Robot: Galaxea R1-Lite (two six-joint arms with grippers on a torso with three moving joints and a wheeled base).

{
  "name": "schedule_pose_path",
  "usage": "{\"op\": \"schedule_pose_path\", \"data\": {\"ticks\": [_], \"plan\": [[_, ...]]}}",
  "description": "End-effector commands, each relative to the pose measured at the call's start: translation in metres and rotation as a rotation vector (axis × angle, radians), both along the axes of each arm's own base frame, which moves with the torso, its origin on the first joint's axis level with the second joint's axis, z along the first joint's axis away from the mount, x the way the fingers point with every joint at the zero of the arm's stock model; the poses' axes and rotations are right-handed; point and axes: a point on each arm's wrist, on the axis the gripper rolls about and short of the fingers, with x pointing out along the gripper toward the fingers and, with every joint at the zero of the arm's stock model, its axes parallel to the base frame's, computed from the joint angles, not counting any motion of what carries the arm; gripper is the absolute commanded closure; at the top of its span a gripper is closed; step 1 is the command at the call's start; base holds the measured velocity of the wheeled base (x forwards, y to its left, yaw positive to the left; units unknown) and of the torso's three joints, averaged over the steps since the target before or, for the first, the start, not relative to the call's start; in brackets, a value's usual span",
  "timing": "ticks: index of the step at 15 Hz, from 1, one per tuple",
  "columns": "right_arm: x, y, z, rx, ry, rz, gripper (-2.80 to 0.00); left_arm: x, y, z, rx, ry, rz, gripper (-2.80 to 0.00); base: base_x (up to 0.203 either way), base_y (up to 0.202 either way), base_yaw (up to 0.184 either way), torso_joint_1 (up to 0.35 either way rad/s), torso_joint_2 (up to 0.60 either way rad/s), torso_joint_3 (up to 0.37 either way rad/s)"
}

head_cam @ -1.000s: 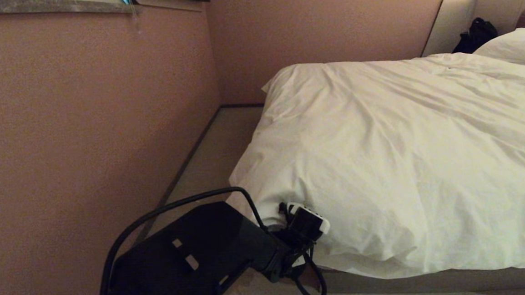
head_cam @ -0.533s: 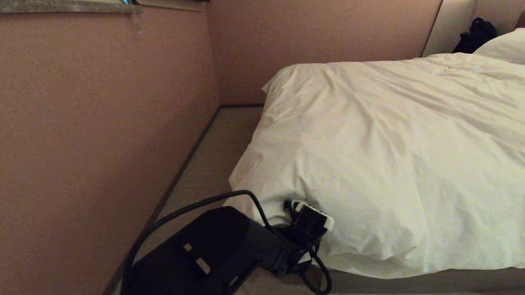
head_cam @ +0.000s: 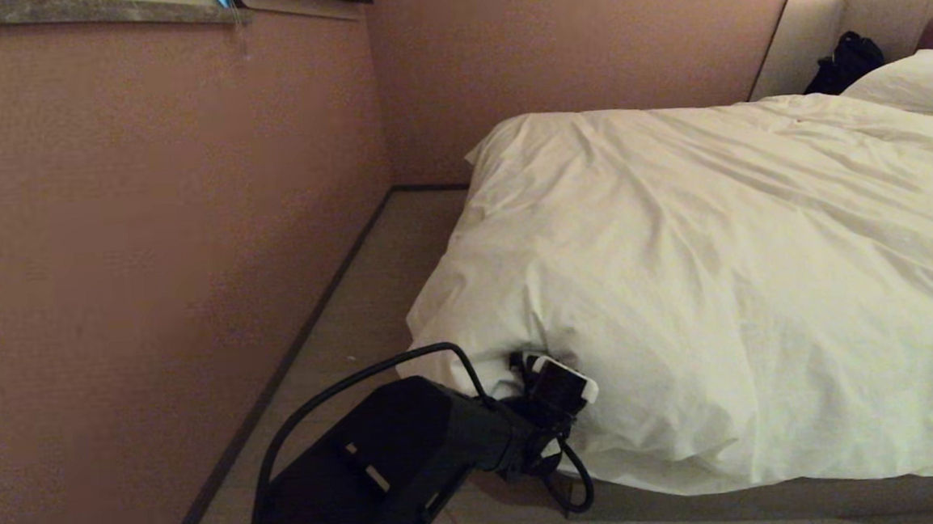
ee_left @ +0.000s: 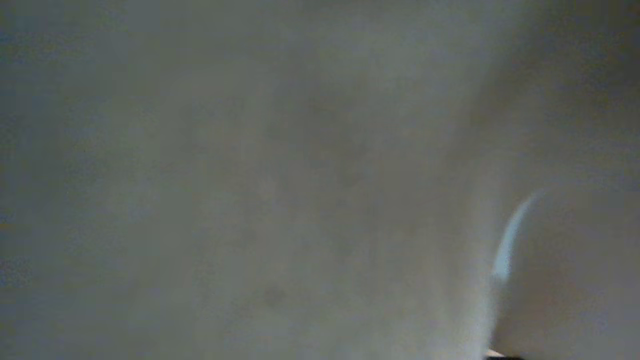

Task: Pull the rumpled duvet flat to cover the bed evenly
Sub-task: Flatten the corners of the folded blanket

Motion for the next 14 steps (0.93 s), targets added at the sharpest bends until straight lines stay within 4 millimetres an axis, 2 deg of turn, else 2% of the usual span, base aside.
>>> {"op": "schedule_pose_path", "data": {"ticks": [1, 6, 7, 14], "plan": [[0.0, 0.0, 0.0, 0.0, 0.0, 0.0, 0.0, 0.0033, -0.0011, -0.0046, 0.007, 0.004, 0.008, -2.8, 0.0, 0.0, 0.0, 0.0, 0.0, 0.0], [0.0, 0.0, 0.0, 0.0, 0.0, 0.0, 0.0, 0.0056, -0.001, -0.0057, 0.005, -0.003, 0.016, -2.8, 0.0, 0.0, 0.0, 0.0, 0.0, 0.0], [0.0, 0.0, 0.0, 0.0, 0.0, 0.0, 0.0, 0.006, -0.0012, -0.0052, 0.005, -0.01, 0.022, 0.0, 0.0, 0.0, 0.0, 0.0, 0.0, 0.0], [0.0, 0.0, 0.0, 0.0, 0.0, 0.0, 0.0, 0.0088, -0.004, -0.006, -0.025, -0.04, 0.025, 0.0, 0.0, 0.0, 0.0, 0.0, 0.0, 0.0]]}}
